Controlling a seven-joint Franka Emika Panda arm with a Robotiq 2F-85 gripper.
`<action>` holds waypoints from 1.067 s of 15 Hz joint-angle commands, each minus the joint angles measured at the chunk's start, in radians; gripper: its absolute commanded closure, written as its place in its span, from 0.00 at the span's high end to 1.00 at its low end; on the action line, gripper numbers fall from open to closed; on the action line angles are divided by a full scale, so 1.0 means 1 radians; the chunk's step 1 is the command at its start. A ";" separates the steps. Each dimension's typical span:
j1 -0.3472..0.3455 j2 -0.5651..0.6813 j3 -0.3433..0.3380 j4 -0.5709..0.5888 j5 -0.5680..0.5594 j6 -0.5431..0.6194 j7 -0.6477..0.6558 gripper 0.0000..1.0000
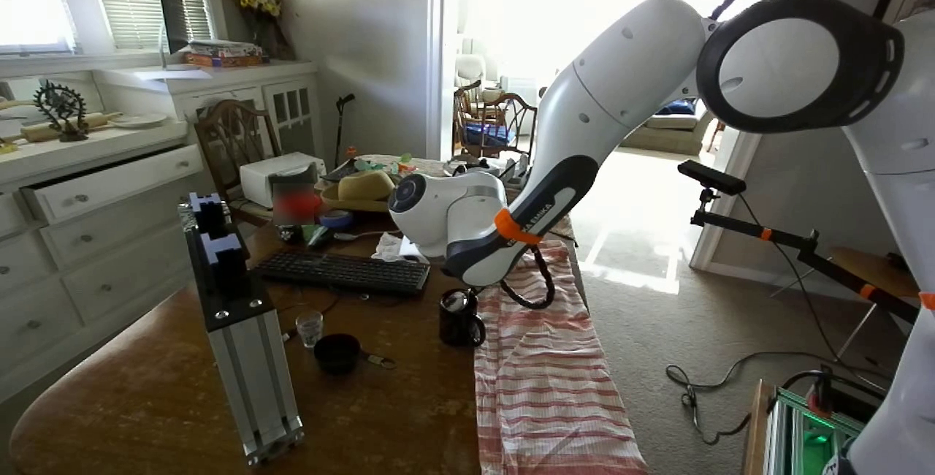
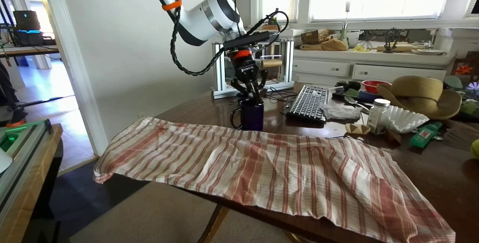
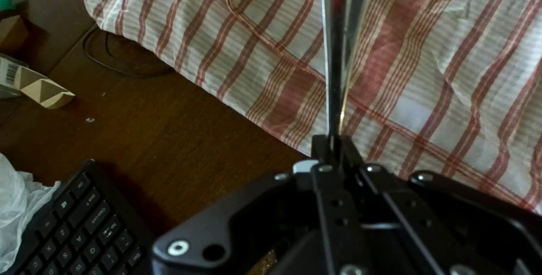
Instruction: Put the spoon in the cup, then move the cup backwards
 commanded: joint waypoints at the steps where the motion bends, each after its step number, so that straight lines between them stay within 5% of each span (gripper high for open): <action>1: 0.014 0.014 -0.001 0.003 -0.050 -0.017 0.033 0.02; 11: 0.025 0.030 0.005 0.002 -0.086 -0.020 0.046 0.02; 12: 0.026 0.030 0.005 0.004 -0.089 -0.020 0.049 0.32; 16: 0.027 0.028 0.008 0.006 -0.096 -0.016 0.064 0.55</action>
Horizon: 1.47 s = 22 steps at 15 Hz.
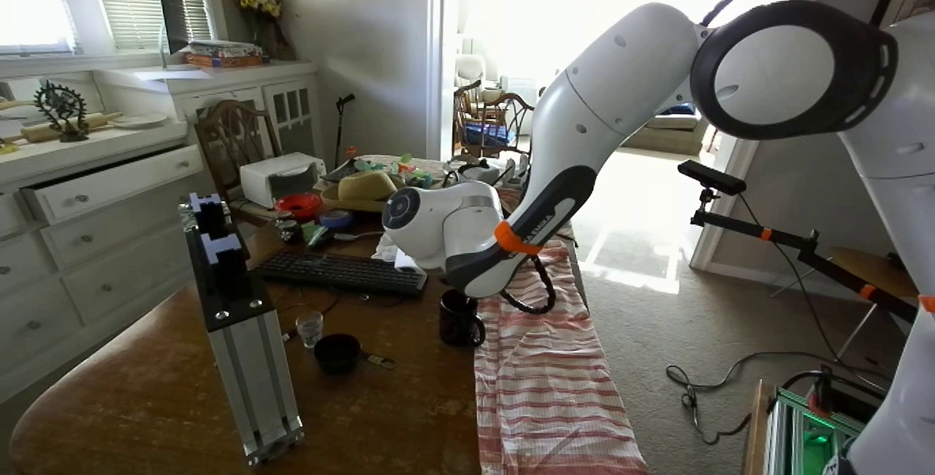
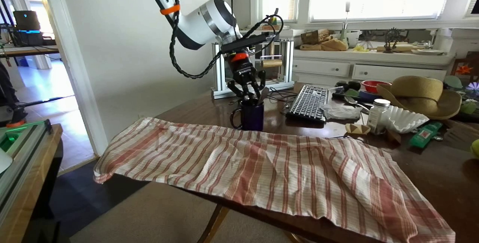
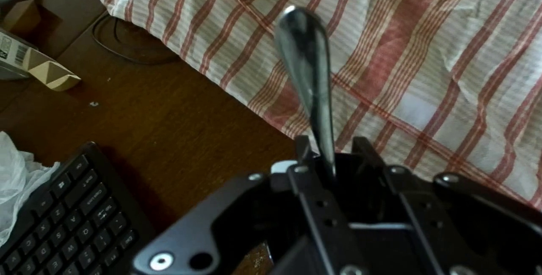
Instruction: Put the spoon in the cup, then move the cup backwards
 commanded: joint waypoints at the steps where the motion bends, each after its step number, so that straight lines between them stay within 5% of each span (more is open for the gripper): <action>1: 0.006 0.010 0.004 0.006 -0.035 -0.011 0.039 0.62; 3: 0.003 0.005 0.005 0.006 -0.031 -0.007 0.054 0.65; 6: -0.032 -0.046 0.029 -0.015 0.073 0.000 0.121 0.99; 11: -0.090 -0.219 0.054 -0.112 0.296 0.008 0.118 1.00; 22: -0.107 -0.505 0.008 -0.444 0.659 0.094 0.357 1.00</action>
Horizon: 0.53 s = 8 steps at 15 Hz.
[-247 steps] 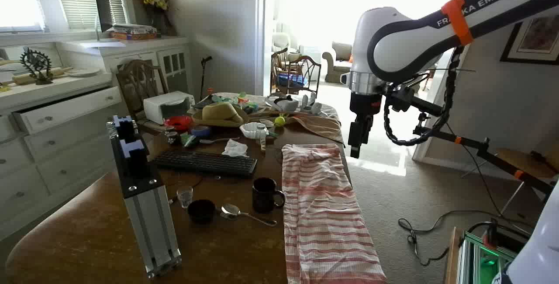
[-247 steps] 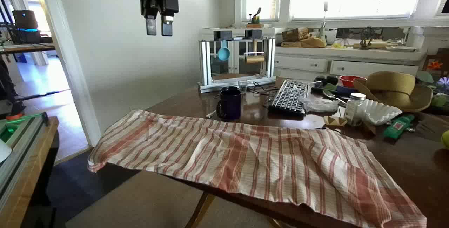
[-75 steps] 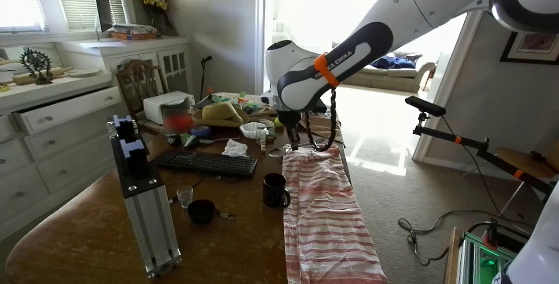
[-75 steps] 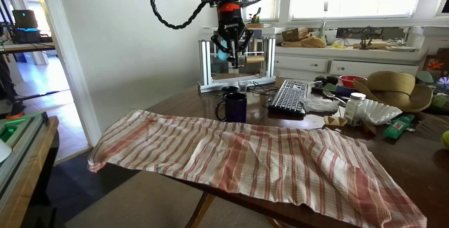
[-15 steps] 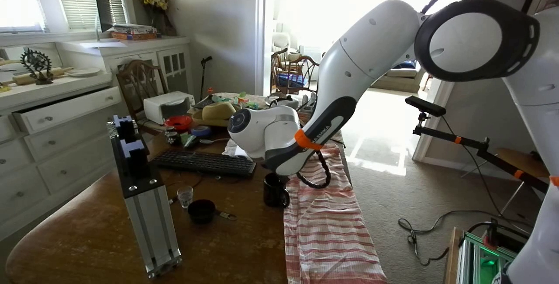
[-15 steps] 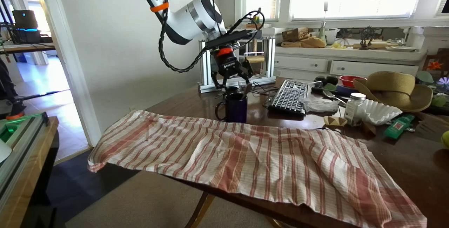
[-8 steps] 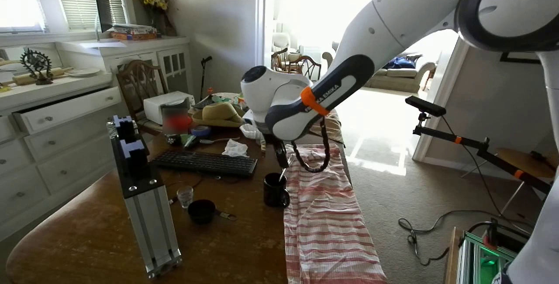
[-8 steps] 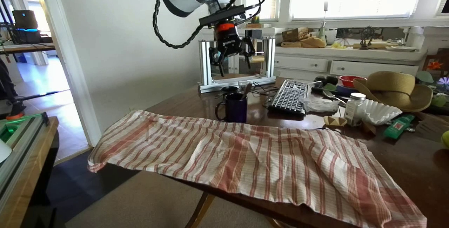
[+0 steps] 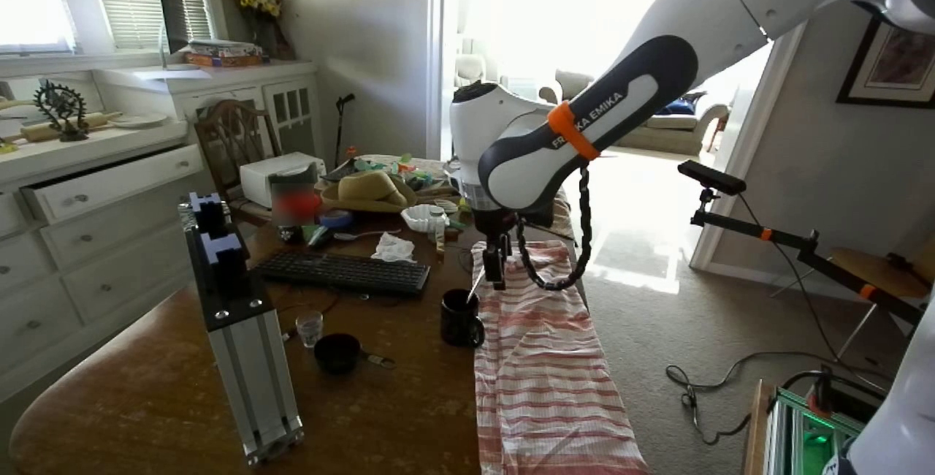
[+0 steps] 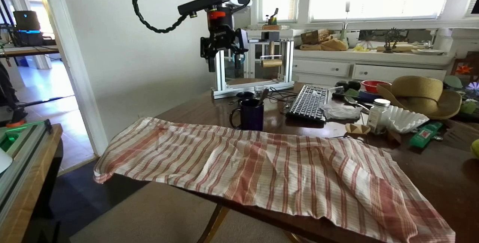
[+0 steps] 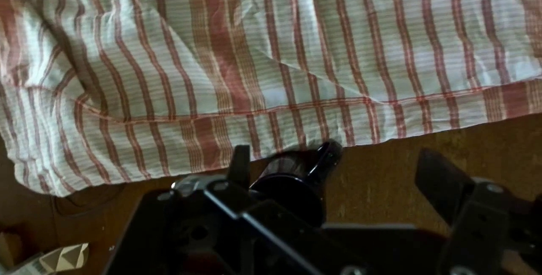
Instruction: Put the spoon in the cup, then move the cup backwards
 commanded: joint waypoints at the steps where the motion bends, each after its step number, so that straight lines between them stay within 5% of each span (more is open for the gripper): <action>1: -0.015 -0.061 -0.018 -0.133 0.115 0.097 0.082 1.00; 7: -0.043 0.035 -0.041 -0.207 0.298 0.353 0.163 1.00; 8: -0.028 0.001 -0.046 -0.182 0.240 0.267 0.132 1.00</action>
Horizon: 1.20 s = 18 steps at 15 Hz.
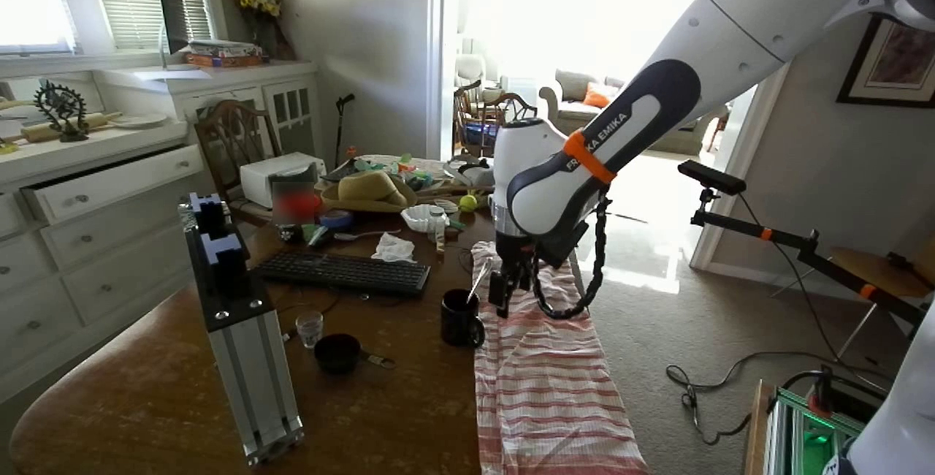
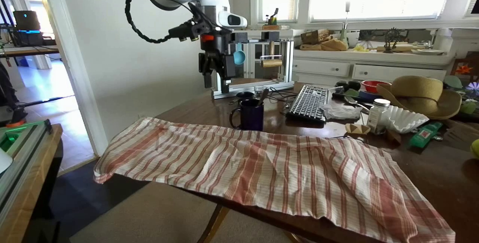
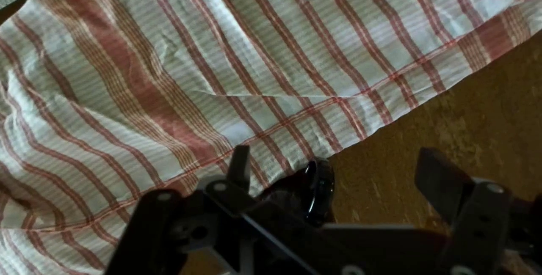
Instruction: Put the spoon in the cup, then move the cup backwards
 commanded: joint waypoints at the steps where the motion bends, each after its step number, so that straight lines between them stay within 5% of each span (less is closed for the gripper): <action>1: 0.003 0.014 -0.009 -0.008 0.021 0.031 0.003 1.00; 10: 0.018 0.091 -0.017 0.017 0.028 0.098 0.080 1.00; 18: 0.012 0.218 -0.007 0.061 0.066 0.316 0.098 1.00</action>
